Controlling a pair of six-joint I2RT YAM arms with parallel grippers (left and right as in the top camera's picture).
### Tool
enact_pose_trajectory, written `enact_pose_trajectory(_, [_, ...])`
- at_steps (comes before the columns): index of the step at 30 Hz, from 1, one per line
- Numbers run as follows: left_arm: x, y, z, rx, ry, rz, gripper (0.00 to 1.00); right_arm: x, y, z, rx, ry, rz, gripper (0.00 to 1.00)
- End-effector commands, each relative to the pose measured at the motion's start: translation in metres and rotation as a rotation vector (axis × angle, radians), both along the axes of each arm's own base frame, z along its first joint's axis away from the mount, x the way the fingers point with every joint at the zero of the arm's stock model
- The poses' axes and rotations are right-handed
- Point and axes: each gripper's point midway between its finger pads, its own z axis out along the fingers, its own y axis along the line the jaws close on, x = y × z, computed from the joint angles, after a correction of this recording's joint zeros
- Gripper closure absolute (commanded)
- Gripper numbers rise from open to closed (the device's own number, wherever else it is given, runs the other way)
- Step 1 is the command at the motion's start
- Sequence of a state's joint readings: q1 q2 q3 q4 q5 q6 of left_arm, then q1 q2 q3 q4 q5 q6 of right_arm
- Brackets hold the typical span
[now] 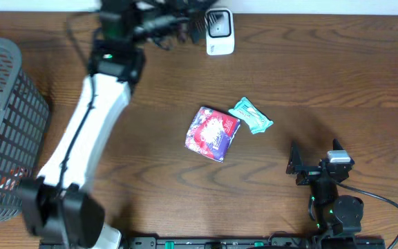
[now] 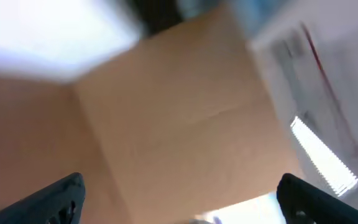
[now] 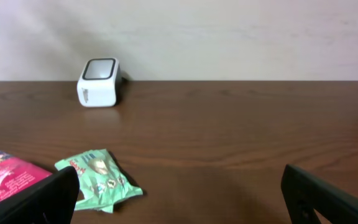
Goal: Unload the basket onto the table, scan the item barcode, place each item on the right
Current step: 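Swing the wipes pack past the scanner and release it on table, then reach the left gripper into the basket and grasp the red wrapper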
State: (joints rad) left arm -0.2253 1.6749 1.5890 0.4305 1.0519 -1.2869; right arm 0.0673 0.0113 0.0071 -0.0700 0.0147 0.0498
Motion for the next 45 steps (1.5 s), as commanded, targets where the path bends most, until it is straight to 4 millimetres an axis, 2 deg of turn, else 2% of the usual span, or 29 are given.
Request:
enact_pose_trajectory(1, [-0.049, 0.038, 0.082, 0.14, -0.748, 0.195, 0.02, 0.0, -0.001, -0.001, 0.013, 0.002, -0.001, 0.01])
enact_pose_trajectory(3, [-0.063, 0.059, 0.102, 0.216, -0.967, 0.289, 0.02, 0.0, -0.001, -0.001, 0.013, 0.001, -0.001, 0.01])
enact_pose_trajectory(5, [-0.067, 0.087, 0.12, 0.283, -1.081, 0.42, 0.02, 0.0, -0.001, -0.001, 0.013, 0.001, -0.001, 0.01])
enact_pose_trajectory(8, [-0.045, 0.148, 0.134, 0.396, -1.062, 0.711, 0.02, 0.0, -0.001, -0.001, 0.013, 0.002, -0.001, 0.01])
enact_pose_trajectory(10, [-0.02, 0.209, 0.13, 0.522, -0.943, 0.989, 0.02, 0.0, -0.001, -0.001, 0.013, 0.002, -0.001, 0.01])
enact_pose_trajectory(12, [-0.002, 0.286, 0.108, 0.694, -0.728, 1.311, 0.02, 0.0, -0.001, -0.001, 0.013, 0.002, -0.001, 0.01])
enact_pose_trajectory(13, [-0.001, 0.33, 0.091, 0.815, -0.589, 1.491, 0.02, 0.0, -0.001, -0.001, 0.013, 0.001, -0.001, 0.01])
enact_pose_trajectory(14, [-0.007, 0.365, 0.075, 0.933, -0.466, 1.631, 0.02, 0.0, -0.001, -0.001, 0.013, 0.001, -0.001, 0.01])
enact_pose_trajectory(15, [-0.034, 0.429, 0.044, 1.223, -0.202, 1.894, 0.02, 0.0, -0.001, -0.001, 0.013, 0.002, -0.001, 0.01])
enact_pose_trajectory(16, [-0.061, 0.47, 0.026, 1.47, 0.001, 2.048, 0.02, 0.0, -0.001, -0.001, 0.013, 0.002, -0.001, 0.01])
enact_pose_trajectory(18, [-0.082, 0.501, 0.009, 1.669, 0.192, 2.117, 0.02, 0.0, -0.001, -0.001, 0.013, 0.001, -0.001, 0.01])
enact_pose_trajectory(20, [-0.099, 0.53, -0.016, 1.741, 0.362, 2.135, 0.02, 0.0, -0.001, -0.001, 0.013, 0.001, -0.001, 0.01])
enact_pose_trajectory(22, [-0.112, 0.55, -0.038, 1.747, 0.483, 2.136, 0.02, 0.0, -0.001, -0.001, 0.013, 0.002, -0.001, 0.01])
enact_pose_trajectory(24, [-0.135, 0.572, -0.059, 1.716, 0.625, 2.164, 0.02, 0.0, -0.001, -0.001, 0.013, 0.002, -0.001, 0.01])
enact_pose_trajectory(26, [-0.152, 0.586, -0.076, 1.673, 0.726, 2.173, 0.02, 0.0, -0.001, -0.001, 0.013, 0.001, -0.001, 0.01])
enact_pose_trajectory(29, [-0.165, 0.6, -0.111, 1.623, 0.832, 2.036, 0.02, 0.0, -0.001, -0.001, 0.013, 0.001, -0.001, 0.01])
enact_pose_trajectory(34, [-0.169, 0.601, -0.178, 1.507, 0.955, 1.746, 0.02, 0.0, -0.001, -0.001, 0.013, 0.002, -0.001, 0.01])
enact_pose_trajectory(38, [-0.178, 0.6, -0.233, 1.354, 1.128, 1.673, 0.02, 0.0, -0.001, -0.001, 0.013, 0.001, -0.001, 0.01])
enact_pose_trajectory(42, [-0.193, 0.595, -0.281, 1.369, 1.311, 1.514, 0.02, 0.0, -0.001, -0.001, 0.013, 0.002, -0.001, 0.01])
enact_pose_trajectory(45, [-0.2, 0.588, -0.309, 1.379, 1.41, 1.405, 0.02, 0.0, -0.001, -0.001, 0.013, 0.002, -0.001, 0.01])
